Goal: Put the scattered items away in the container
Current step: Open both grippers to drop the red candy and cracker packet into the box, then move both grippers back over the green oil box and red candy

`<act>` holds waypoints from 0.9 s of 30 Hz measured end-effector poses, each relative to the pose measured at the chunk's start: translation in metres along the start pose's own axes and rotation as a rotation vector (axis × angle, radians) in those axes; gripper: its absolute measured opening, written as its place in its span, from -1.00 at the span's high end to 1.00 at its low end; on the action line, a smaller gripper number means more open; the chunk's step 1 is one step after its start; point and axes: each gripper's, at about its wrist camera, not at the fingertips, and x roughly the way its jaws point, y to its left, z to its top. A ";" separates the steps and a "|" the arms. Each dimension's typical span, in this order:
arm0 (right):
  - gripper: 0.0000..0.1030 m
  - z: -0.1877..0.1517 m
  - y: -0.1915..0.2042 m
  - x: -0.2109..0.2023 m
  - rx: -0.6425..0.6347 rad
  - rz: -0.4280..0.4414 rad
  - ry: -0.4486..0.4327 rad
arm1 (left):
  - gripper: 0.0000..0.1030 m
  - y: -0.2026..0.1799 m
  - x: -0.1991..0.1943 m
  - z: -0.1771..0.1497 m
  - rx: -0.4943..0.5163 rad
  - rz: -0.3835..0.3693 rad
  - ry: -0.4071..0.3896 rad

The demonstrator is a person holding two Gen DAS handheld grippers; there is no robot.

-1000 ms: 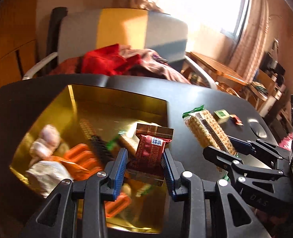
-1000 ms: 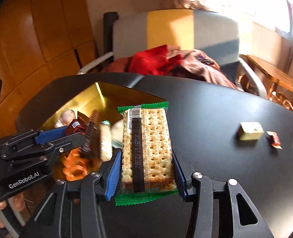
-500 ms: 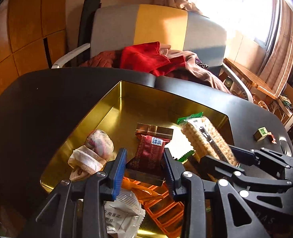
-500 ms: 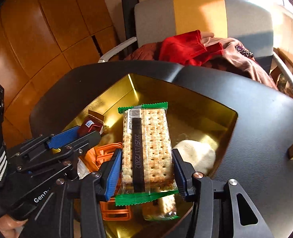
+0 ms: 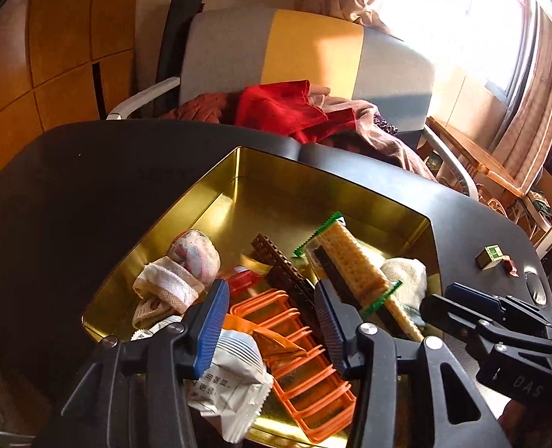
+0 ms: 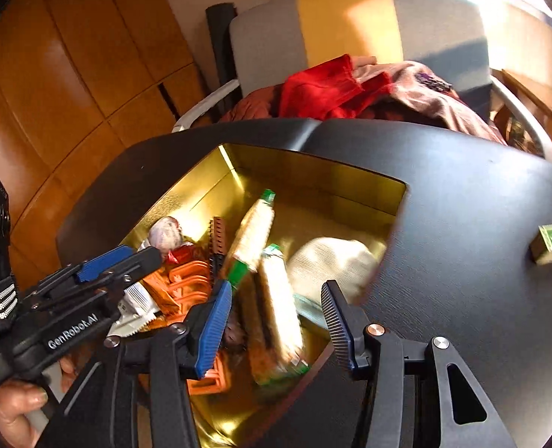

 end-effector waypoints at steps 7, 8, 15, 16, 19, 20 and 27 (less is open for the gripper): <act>-0.07 -0.028 -0.038 -0.040 0.063 -0.088 -0.058 | 0.04 -0.042 -0.016 -0.010 0.092 -0.034 -0.006; -0.10 -0.032 -0.045 -0.045 0.073 -0.113 -0.066 | 0.03 -0.050 -0.018 -0.012 0.110 -0.041 -0.005; -0.10 -0.060 -0.090 -0.080 0.143 -0.233 -0.096 | -0.01 -0.108 -0.032 -0.024 0.236 -0.098 0.000; -0.10 -0.063 -0.097 -0.084 0.158 -0.245 -0.100 | -0.02 -0.117 -0.033 -0.026 0.255 -0.109 0.002; -0.11 -0.074 -0.119 -0.096 0.203 -0.291 -0.112 | -0.02 -0.143 -0.033 -0.029 0.306 -0.143 0.018; -0.11 -0.078 -0.130 -0.101 0.225 -0.310 -0.116 | -0.02 -0.152 -0.032 -0.030 0.322 -0.156 0.024; -0.11 -0.099 -0.200 -0.127 0.368 -0.410 -0.135 | -0.04 -0.216 -0.007 -0.031 0.424 -0.221 0.082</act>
